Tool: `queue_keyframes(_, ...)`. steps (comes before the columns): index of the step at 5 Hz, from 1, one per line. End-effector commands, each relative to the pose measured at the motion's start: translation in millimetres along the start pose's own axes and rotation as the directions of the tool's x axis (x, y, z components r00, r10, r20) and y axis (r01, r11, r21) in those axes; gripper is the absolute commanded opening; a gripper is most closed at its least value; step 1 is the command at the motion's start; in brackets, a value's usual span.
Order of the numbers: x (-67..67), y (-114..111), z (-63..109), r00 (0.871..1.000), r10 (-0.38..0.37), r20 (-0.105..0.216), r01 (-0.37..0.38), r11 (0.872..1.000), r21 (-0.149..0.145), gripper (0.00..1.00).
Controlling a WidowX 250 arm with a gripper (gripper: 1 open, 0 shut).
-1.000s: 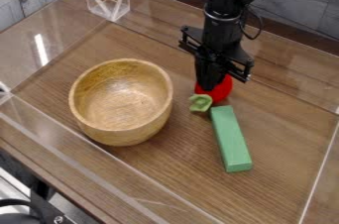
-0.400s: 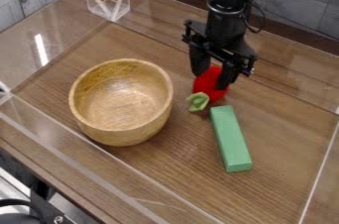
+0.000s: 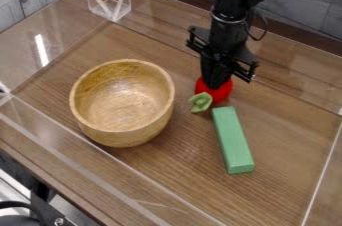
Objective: Move the red fruit to the left
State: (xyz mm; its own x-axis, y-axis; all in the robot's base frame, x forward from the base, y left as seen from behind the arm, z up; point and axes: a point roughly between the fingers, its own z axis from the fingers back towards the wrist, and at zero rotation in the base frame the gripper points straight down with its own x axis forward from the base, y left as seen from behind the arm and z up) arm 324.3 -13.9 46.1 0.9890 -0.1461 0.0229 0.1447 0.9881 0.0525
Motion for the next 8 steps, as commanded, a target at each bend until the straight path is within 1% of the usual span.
queue_keyframes(1, 4.1, -0.1, 21.4, 0.998, 0.050, 0.048, -0.050, 0.999, -0.001, 1.00)
queue_keyframes(2, 2.1, -3.1, 26.8, 0.996, 0.075, 0.058, -0.075, 0.997, 0.008, 0.00)
queue_keyframes(3, -1.4, 2.6, 19.9, 0.989, 0.135, 0.064, -0.136, 0.991, 0.017, 0.00)
queue_keyframes(4, 1.3, 15.5, 36.1, 0.985, 0.141, 0.100, -0.141, 0.990, -0.001, 0.00)
queue_keyframes(5, -6.1, 30.6, 56.4, 0.980, 0.143, 0.138, -0.141, 0.990, -0.021, 0.00)
queue_keyframes(6, -13.3, 53.5, 73.5, 0.972, 0.161, 0.170, -0.157, 0.987, -0.035, 0.00)
queue_keyframes(8, -12.5, 102.3, 85.6, 0.946, 0.272, 0.175, -0.270, 0.962, -0.036, 0.00)
